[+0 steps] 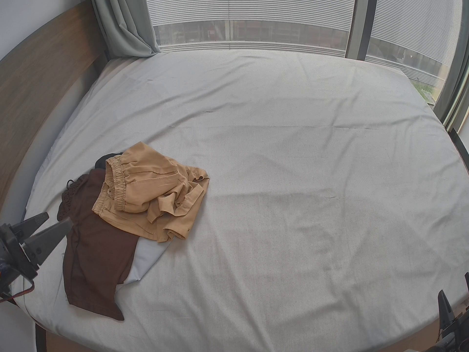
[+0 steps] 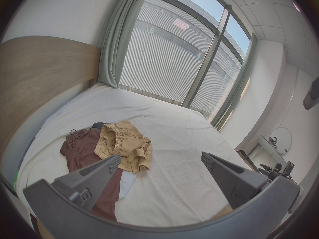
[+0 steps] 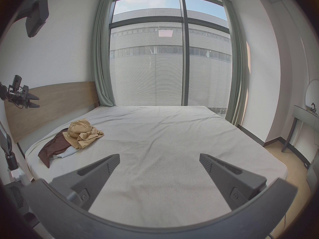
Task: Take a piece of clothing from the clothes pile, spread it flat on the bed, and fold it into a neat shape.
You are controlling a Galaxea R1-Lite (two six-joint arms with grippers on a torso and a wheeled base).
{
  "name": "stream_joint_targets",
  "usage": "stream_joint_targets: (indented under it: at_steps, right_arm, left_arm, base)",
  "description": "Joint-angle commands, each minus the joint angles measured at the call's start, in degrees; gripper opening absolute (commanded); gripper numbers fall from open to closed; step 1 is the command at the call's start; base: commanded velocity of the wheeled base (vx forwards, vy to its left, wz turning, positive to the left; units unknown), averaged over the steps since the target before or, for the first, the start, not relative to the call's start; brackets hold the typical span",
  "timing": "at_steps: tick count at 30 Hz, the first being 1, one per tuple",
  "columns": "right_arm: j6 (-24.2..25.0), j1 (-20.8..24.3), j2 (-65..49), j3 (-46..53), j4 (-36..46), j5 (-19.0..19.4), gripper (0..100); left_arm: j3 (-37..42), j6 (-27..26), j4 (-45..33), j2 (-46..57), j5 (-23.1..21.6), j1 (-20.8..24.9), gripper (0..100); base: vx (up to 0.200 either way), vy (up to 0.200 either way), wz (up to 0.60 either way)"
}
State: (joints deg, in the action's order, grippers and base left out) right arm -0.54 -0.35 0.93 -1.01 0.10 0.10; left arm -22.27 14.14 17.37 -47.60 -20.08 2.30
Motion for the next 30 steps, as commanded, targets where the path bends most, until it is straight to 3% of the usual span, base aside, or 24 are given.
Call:
stream_joint_targets:
  at_steps: [1, 16, 30]
  right_arm:
    - [0.1, 0.0, -0.4, 1.0, 0.0, 0.0, 100]
    - [0.1, 0.0, -0.4, 1.0, 0.0, -0.1, 100]
    - [0.3, 0.0, -0.4, 0.9, 0.0, -0.2, 100]
  left_arm:
    - [-0.6, 0.0, 3.3, -8.4, -3.1, -3.3, 100]
    - [-3.9, 0.2, 6.5, -18.8, -10.0, -6.3, 100]
    - [-8.0, 0.0, 6.7, -27.0, -12.5, -9.2, 100]
  base:
    - [0.0, 0.0, 0.0]
    - [0.0, 0.0, 0.0]
    - [0.0, 0.0, 0.0]
